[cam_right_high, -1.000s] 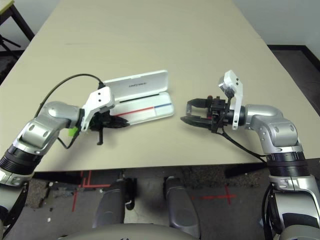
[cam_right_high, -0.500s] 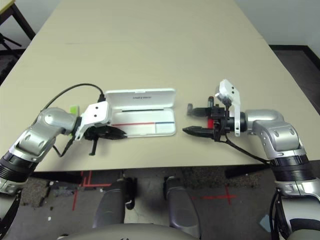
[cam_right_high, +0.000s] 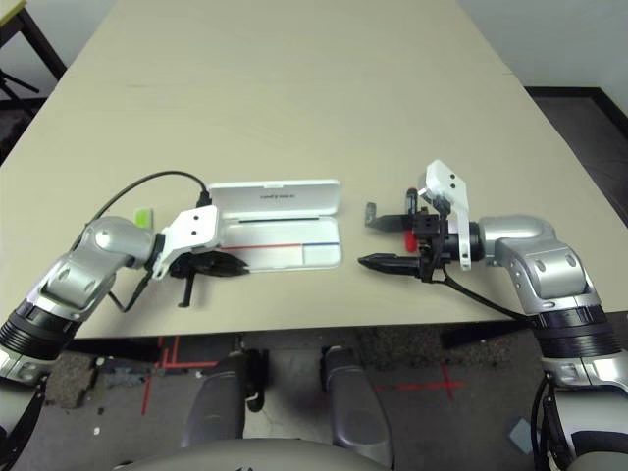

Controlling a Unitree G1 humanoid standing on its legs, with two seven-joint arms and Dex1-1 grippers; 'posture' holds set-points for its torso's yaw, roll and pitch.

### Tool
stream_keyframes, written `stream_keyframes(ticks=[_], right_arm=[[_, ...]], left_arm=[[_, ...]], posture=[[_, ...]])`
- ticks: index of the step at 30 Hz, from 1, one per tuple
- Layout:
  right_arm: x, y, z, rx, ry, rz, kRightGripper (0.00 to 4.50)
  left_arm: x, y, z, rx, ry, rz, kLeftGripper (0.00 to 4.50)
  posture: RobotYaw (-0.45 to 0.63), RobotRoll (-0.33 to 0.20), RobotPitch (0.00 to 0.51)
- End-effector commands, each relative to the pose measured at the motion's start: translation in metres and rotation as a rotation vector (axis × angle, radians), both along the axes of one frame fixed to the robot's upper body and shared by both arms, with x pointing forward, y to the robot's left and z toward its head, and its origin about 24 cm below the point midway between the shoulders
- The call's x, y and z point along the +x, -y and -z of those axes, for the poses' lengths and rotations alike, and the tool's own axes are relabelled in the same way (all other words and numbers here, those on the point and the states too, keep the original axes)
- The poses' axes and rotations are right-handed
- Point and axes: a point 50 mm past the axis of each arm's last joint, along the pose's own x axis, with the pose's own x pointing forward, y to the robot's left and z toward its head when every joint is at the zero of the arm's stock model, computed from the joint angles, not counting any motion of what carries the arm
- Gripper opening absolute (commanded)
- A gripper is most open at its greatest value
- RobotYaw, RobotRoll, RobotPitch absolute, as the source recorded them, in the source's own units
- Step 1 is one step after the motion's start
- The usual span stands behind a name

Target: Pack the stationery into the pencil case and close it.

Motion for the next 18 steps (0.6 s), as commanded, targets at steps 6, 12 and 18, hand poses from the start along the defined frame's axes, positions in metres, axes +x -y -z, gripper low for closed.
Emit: stream_keyframes(ticks=[6,12,18], right_arm=[[0.0026,-0.0023,0.0024,-0.007,0.002,-0.004,4.5],[0.0037,-0.003,0.0045,-0.007,0.006,0.002,4.5],[0.0037,-0.0022,0.0051,-0.01,0.006,0.009,4.5]], left_arm=[[-0.006,-0.0037,0.0041,0.018,-0.037,-0.037,0.01],[-0.0086,-0.0034,0.0033,0.004,-0.06,-0.045,0.01],[-0.01,-0.0037,-0.0008,0.028,-0.019,-0.036,1.05]], posture=[[-0.06,0.0,0.187],[-0.06,0.0,0.187],[-0.06,0.0,0.185]])
